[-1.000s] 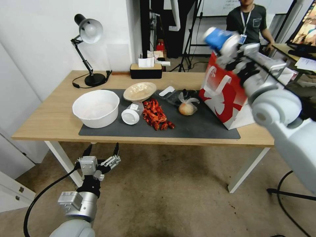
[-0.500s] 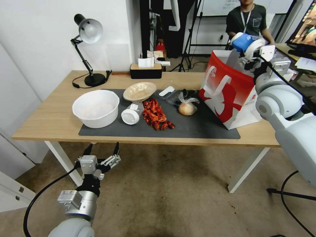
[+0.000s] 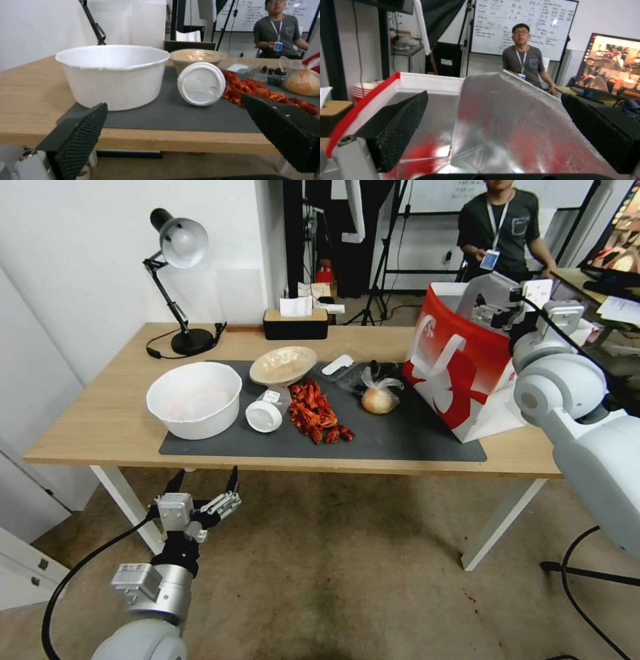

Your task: Pick up the trash from the table and place it into the takeout bag.

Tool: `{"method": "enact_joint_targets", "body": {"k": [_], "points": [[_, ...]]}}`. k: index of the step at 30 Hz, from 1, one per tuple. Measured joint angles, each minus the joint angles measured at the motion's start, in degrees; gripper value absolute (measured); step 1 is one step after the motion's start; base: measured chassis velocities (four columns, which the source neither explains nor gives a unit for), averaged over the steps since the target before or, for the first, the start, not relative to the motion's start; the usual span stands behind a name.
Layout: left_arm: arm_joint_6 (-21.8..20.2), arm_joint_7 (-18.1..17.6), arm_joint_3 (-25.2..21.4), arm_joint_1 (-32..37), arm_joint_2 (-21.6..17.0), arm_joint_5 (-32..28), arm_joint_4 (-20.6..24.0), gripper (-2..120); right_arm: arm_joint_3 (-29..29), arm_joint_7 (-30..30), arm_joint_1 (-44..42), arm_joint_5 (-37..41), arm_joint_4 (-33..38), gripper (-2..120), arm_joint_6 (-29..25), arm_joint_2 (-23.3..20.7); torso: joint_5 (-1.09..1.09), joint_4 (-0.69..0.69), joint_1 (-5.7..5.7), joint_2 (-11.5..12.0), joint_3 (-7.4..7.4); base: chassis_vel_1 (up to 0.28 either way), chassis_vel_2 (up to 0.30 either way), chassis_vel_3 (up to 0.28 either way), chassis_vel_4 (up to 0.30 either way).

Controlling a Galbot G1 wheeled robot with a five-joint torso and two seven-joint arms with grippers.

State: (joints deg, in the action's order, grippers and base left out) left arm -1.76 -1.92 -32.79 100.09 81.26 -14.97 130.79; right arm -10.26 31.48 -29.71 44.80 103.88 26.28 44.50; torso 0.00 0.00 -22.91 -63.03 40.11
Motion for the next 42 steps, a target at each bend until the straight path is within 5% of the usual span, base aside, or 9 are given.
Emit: {"method": "enact_joint_targets", "body": {"k": [16,21,23,25,30,32,36,42], "points": [[0.00,-0.34,-0.35,0.55,0.26,0.26,0.45,100,-3.27,-1.44,-6.38,6.02,11.04,100,-11.23,-1.92,0.02,0.03,0.00,0.00,0.00,0.000,0.000,0.000,0.000],[0.20,-0.09,-1.06,0.88,0.20,0.15,0.73,100,-11.12,-5.35,-22.42,5.51,20.63,100,-15.57,-1.11,-0.02,0.00,0.00,0.00,0.00,0.000,0.000,0.000,0.000],[0.27,0.03,-1.18,0.93,-0.12,-0.01,0.79,100,-18.94,-10.71,-42.04,-0.91,26.25,100,-21.36,3.50,-0.01,-0.03,0.00,-0.01,-0.01,0.000,0.000,0.000,0.000],[0.31,0.11,-1.02,0.89,-0.31,-0.07,0.79,100,-21.19,-13.10,-50.56,-4.23,27.30,100,-25.45,6.80,0.00,-0.01,0.01,-0.01,-0.01,0.000,0.000,0.000,0.000],[0.38,0.15,-0.68,0.83,-0.32,-0.07,0.75,100,-21.61,-15.32,-59.08,-8.29,27.16,100,-31.02,11.26,0.01,-0.01,0.01,0.00,-0.01,0.000,0.000,0.000,0.000],[0.45,0.22,-0.22,0.75,-0.19,-0.05,0.45,100,-19.71,-17.06,-65.43,-13.24,24.05,100,-38.38,16.15,0.00,-0.01,0.01,-0.01,-0.01,0.000,0.000,0.000,0.000],[0.63,0.40,0.12,0.58,-0.21,-0.03,-0.35,100,-18.50,-18.87,-67.78,-16.71,19.37,100,-43.85,18.51,-0.01,0.01,0.00,0.00,0.00,0.000,0.000,0.000,0.000],[0.99,0.50,0.63,0.31,-0.12,0.27,-1.17,100,-17.05,-20.14,-69.39,-18.48,15.49,100,-46.21,19.92,0.01,0.01,0.01,0.01,0.00,0.000,0.000,0.000,0.000]]}}
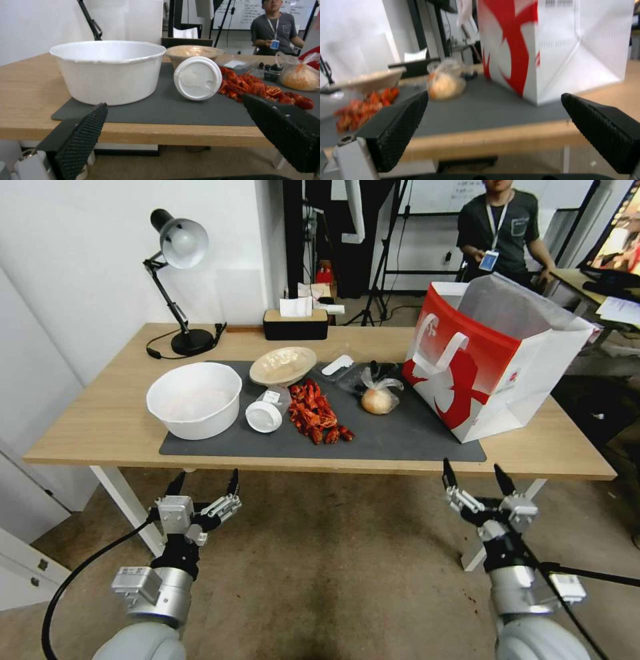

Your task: Pick up the trash from the table and place it into the takeout bag.

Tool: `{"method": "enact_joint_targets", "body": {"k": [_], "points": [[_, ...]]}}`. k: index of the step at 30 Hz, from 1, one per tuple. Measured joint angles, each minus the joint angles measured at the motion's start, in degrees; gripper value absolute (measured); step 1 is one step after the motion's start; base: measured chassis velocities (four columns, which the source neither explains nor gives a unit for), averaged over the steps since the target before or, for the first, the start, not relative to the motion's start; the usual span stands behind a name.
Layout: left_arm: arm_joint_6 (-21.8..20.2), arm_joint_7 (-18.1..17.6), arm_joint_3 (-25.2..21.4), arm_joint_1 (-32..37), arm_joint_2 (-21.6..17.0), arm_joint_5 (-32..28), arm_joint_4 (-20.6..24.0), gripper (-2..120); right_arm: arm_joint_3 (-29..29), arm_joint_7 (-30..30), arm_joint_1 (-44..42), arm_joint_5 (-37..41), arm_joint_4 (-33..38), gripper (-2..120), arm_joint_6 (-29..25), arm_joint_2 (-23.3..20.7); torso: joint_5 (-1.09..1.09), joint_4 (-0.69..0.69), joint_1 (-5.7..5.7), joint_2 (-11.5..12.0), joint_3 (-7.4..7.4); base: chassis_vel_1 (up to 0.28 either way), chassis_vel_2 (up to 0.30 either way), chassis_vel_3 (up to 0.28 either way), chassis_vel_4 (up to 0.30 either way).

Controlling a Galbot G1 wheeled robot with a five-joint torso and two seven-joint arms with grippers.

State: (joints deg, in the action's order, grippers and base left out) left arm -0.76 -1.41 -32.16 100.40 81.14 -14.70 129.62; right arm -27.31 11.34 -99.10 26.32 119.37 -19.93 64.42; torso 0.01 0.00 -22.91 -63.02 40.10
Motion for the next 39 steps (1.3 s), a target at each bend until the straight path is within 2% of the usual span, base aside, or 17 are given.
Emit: {"method": "enact_joint_targets", "body": {"k": [5,17,26,33,39], "points": [[1.25,0.36,0.12,-0.04,-0.01,0.32,-0.51,100,1.50,-1.38,0.34,-0.58,-1.97,100,-0.01,0.56,-0.01,0.00,-0.02,0.00,0.01,0.000,0.000,0.000,0.000],[1.39,0.48,-0.34,0.16,-0.41,0.63,-0.64,100,2.91,-1.68,1.13,-0.62,-2.50,100,1.52,0.44,-0.02,-0.01,-0.01,0.00,0.00,0.000,0.000,0.000,0.000],[1.80,0.54,-0.77,0.00,-0.69,0.29,-2.25,100,3.05,-1.65,1.96,-0.22,-2.23,100,3.18,-1.08,-0.01,0.00,-0.01,0.00,0.01,0.000,0.000,0.000,0.000],[1.84,0.62,-1.17,-0.17,-0.90,0.01,-2.46,100,3.88,-1.06,3.07,-0.09,-1.56,100,5.10,-1.45,-0.02,-0.02,-0.01,0.00,0.00,0.000,0.000,0.000,0.000],[1.88,0.60,-0.54,-0.30,-0.48,0.21,-2.75,100,6.73,0.14,7.45,0.69,1.20,100,9.54,-4.22,-0.01,0.00,-0.01,0.00,0.00,0.000,0.000,0.000,0.000]]}}
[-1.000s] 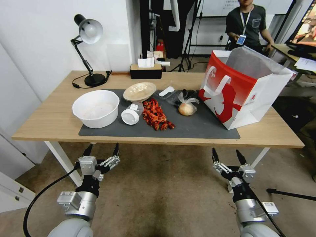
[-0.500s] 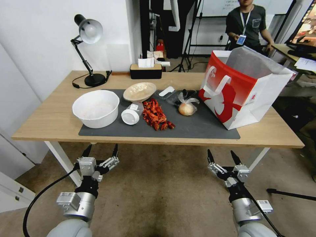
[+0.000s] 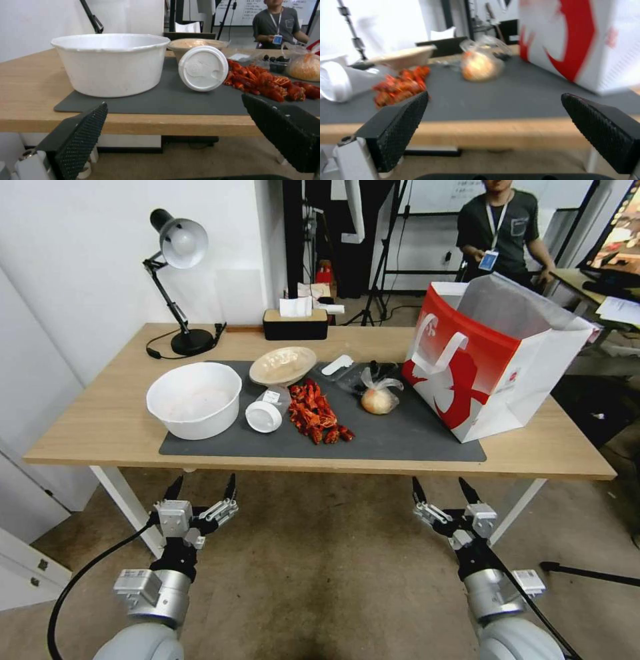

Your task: Pick up the trash from the table and place it into the takeout bag.

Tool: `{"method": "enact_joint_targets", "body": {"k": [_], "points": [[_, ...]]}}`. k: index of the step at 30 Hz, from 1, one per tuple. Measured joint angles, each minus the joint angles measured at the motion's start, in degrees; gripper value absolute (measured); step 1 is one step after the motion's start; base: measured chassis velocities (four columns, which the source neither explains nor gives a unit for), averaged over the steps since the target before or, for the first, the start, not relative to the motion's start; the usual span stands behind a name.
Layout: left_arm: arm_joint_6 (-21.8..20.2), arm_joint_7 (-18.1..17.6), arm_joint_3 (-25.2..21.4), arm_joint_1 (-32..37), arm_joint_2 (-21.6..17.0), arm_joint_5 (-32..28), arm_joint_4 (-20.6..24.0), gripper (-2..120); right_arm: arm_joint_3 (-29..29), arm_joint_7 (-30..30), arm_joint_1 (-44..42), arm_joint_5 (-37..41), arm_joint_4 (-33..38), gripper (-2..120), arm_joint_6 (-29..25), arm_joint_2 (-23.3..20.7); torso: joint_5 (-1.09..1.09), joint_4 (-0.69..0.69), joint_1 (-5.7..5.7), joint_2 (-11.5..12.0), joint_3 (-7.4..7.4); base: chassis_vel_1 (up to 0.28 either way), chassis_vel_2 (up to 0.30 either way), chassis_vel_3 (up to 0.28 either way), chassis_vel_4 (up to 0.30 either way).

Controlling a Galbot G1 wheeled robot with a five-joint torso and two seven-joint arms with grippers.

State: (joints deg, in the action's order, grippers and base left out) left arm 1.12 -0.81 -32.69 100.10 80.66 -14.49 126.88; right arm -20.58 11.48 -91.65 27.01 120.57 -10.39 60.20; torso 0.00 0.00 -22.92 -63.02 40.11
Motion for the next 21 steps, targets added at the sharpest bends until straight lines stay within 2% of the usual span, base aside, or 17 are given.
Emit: {"method": "enact_joint_targets", "body": {"k": [4,5,11,12,15,17,19,21], "points": [[0.01,-0.07,0.04,-0.02,0.11,0.13,0.31,100,2.83,1.29,8.81,3.14,1.24,100,5.30,-3.68,0.02,0.01,0.00,0.00,0.01,0.000,0.000,0.000,0.000],[0.01,-0.07,0.04,-0.02,0.11,0.13,0.31,100,2.83,1.29,8.81,3.14,1.24,100,5.30,-3.68,0.02,0.01,0.00,0.00,0.01,0.000,0.000,0.000,0.000],[0.05,-0.12,-0.92,-0.02,-0.43,0.07,0.15,100,8.38,4.80,24.06,8.61,-2.05,100,11.91,-6.88,-0.01,0.01,0.00,0.00,0.01,0.000,0.000,0.000,0.000],[0.05,-0.12,-0.92,-0.02,-0.43,0.07,0.15,100,8.38,4.80,24.06,8.61,-2.05,100,11.91,-6.88,-0.01,0.01,0.00,0.00,0.01,0.000,0.000,0.000,0.000],[0.34,-0.12,-1.69,-0.23,-0.60,-0.18,-0.28,100,12.47,8.51,33.01,12.47,-5.49,100,17.43,-7.10,0.02,0.00,0.00,0.00,0.01,0.000,0.000,0.000,0.000],[0.38,-0.12,-1.72,-0.18,-0.54,-0.20,-0.28,100,13.35,9.16,34.62,12.70,-6.49,100,18.37,-6.95,0.01,0.01,-0.01,0.00,0.01,0.000,0.000,0.000,0.000],[0.60,-0.13,-1.65,-0.03,-0.50,-0.03,-0.63,100,17.65,12.93,40.25,13.34,-9.98,100,22.49,-5.69,-0.01,-0.01,0.00,0.00,0.01,0.000,0.000,0.000,0.000],[0.64,-0.13,-1.61,0.00,-0.50,0.09,-0.83,100,19.33,14.51,42.10,13.34,-11.07,100,23.81,-5.05,0.01,-0.01,0.00,0.00,0.01,0.000,0.000,0.000,0.000]]}}
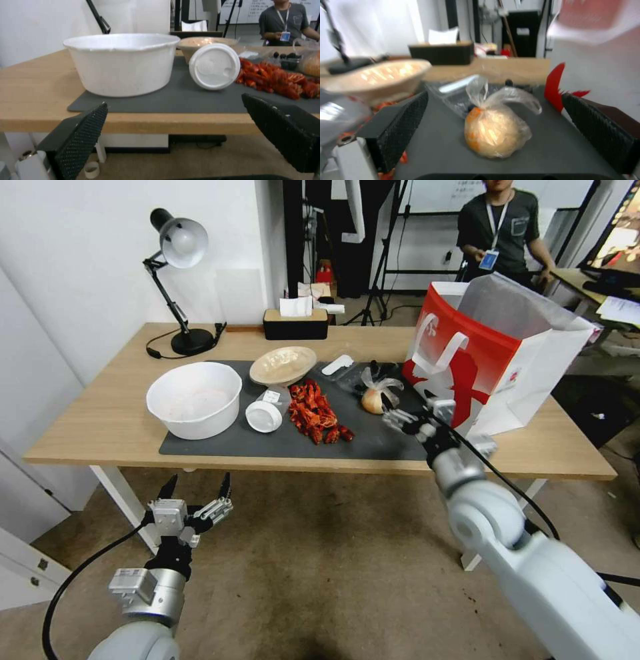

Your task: Pick up the trash from the table and place it into the takeout bag.

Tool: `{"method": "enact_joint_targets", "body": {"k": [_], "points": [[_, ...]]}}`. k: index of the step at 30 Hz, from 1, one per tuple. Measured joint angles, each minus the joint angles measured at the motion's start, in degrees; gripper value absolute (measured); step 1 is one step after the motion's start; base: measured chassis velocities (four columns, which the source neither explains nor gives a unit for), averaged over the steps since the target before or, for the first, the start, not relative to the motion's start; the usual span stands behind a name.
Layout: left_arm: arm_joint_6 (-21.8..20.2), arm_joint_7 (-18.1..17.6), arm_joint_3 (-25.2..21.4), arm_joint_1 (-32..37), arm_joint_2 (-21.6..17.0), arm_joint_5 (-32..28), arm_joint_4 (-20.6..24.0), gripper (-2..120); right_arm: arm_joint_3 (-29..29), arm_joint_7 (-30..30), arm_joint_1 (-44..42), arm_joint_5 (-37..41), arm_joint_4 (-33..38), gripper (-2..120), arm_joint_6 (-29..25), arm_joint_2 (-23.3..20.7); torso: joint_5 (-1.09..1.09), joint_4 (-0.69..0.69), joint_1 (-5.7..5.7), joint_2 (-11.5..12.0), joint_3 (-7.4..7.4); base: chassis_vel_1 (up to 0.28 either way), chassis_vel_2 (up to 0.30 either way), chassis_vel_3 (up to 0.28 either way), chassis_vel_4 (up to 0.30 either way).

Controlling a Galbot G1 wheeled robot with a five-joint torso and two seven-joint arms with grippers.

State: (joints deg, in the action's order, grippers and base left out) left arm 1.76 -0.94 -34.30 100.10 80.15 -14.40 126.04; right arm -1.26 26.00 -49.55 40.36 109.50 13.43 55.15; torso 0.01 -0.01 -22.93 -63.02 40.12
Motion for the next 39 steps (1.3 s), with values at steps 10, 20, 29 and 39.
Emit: {"method": "enact_joint_targets", "body": {"k": [10,20,29,39], "points": [[-0.22,0.08,-0.52,-0.33,1.34,-0.19,0.05,100,8.18,8.98,11.83,1.81,-9.36,100,6.37,4.21,0.00,0.01,-0.01,0.00,-0.01,0.000,0.000,0.000,0.000],[-0.37,0.12,0.20,-0.39,1.94,0.09,-0.25,100,8.81,9.62,14.69,7.21,-14.01,100,8.54,5.16,-0.01,0.00,0.00,-0.01,-0.01,0.000,0.000,0.000,0.000],[-0.44,-0.28,0.05,-0.18,1.98,0.47,-0.25,100,10.10,9.47,16.98,8.90,-17.72,100,9.60,6.32,-0.01,0.01,0.01,-0.01,-0.02,0.000,0.000,0.000,0.000],[-0.37,-0.32,0.55,0.19,2.14,1.13,-0.25,100,10.36,9.75,17.62,11.11,-19.96,97,11.14,7.46,-0.01,0.00,0.01,-0.01,-0.01,0.000,0.000,0.000,0.000]]}}
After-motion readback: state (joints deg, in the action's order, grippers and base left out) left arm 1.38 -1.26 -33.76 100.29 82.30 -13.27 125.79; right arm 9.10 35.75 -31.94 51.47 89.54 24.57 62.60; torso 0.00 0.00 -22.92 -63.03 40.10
